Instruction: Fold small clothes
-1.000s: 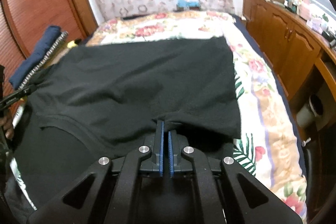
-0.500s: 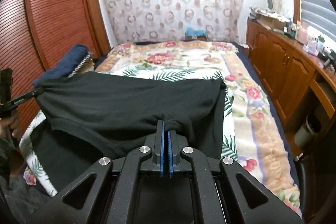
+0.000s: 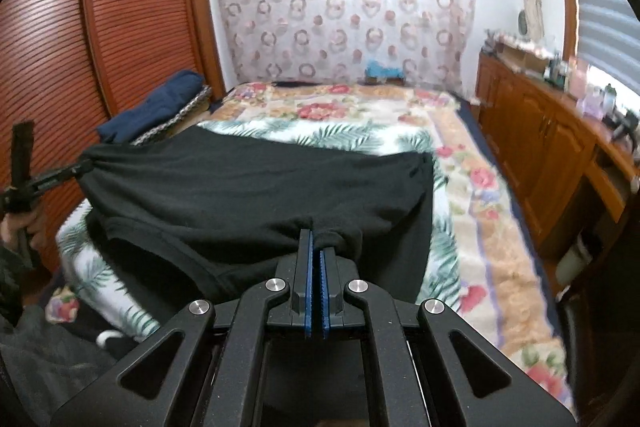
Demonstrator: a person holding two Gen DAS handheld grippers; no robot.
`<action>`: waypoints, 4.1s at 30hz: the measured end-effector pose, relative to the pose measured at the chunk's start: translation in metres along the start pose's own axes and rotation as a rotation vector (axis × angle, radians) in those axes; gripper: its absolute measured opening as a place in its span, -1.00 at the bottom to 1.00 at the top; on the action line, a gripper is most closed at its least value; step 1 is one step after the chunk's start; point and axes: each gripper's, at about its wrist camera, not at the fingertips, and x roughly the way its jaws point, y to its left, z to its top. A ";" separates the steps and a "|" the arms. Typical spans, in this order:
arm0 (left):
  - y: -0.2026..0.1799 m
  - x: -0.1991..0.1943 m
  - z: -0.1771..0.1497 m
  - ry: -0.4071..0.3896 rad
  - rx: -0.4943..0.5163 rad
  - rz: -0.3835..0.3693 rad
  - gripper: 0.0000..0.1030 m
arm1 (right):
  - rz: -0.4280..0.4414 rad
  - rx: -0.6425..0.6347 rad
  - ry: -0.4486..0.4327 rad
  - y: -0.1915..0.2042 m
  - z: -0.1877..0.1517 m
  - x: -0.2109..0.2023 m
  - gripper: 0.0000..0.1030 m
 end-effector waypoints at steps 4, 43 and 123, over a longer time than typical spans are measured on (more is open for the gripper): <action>0.007 0.013 -0.018 0.082 -0.005 0.026 -0.88 | 0.030 0.020 0.068 0.000 -0.020 0.012 -0.99; 0.033 0.021 -0.043 0.154 -0.009 0.117 0.03 | 0.073 -0.078 0.084 0.052 0.015 0.117 -0.22; -0.286 0.035 0.078 0.101 0.416 -0.611 -0.31 | -0.165 0.074 -0.020 -0.057 -0.016 0.001 -0.31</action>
